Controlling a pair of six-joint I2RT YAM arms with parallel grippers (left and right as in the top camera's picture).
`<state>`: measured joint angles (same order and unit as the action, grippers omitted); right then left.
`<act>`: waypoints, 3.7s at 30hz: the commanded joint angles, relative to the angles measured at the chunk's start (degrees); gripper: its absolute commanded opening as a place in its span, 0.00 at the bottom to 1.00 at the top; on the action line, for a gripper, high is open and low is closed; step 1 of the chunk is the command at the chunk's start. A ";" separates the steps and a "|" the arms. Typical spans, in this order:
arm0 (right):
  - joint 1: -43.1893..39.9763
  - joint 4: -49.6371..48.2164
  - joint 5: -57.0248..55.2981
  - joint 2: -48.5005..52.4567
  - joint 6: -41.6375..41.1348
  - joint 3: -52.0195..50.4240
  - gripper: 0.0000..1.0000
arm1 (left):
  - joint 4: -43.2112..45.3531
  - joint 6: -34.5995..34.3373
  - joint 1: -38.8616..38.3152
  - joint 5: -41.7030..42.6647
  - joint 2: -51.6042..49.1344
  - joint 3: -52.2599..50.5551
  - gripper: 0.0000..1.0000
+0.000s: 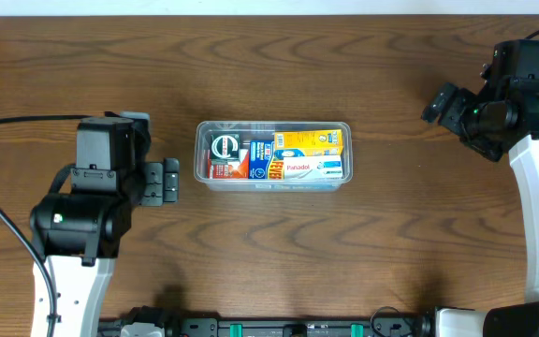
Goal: Pack container
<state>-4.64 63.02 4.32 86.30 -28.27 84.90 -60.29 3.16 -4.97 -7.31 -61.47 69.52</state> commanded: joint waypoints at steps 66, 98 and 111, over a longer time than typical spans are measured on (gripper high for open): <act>3.89 -34.01 -15.58 -50.51 14.73 -50.03 0.99 | -0.74 -0.46 1.31 -3.26 -0.92 0.79 0.98; 3.87 -39.04 -14.82 -85.96 16.15 -77.92 0.99 | -0.74 -0.46 1.31 -3.26 -0.92 0.79 0.98; 3.87 -39.04 -14.80 -85.96 16.15 -77.94 0.99 | -0.74 -0.46 1.31 -3.26 -0.90 0.79 0.98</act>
<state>-1.41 24.14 -10.35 0.82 -12.93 7.25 -61.08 3.16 -3.90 -9.67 -62.37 69.54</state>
